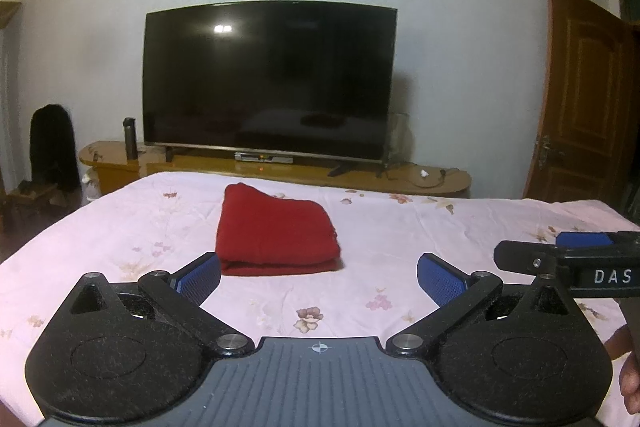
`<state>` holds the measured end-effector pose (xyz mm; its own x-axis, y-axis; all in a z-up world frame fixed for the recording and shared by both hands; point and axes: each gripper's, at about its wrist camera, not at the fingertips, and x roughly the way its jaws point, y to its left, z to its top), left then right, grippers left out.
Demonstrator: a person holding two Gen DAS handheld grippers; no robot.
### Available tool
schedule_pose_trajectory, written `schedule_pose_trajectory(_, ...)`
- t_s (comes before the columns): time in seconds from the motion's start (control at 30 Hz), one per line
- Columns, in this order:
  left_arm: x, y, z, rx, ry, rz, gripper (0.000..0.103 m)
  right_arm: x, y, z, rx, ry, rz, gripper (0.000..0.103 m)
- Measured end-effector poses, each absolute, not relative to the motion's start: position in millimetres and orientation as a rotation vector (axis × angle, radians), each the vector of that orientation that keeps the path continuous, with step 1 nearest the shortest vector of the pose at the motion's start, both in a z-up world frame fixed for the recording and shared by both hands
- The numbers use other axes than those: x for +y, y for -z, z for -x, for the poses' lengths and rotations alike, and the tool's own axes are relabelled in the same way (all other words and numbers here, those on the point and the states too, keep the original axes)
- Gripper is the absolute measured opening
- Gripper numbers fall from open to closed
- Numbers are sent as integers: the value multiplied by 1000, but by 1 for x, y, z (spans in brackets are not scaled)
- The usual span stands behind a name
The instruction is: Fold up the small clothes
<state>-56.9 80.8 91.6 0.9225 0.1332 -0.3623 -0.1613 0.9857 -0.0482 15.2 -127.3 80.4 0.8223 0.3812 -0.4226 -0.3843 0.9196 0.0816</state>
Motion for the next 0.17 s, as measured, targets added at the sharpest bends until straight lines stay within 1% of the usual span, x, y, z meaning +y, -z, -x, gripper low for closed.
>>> schedule_pose_trajectory(0.17, 80, -91, 55, 369, -154, 74, 103, -127, -80, -18, 446, -411, 7, 102)
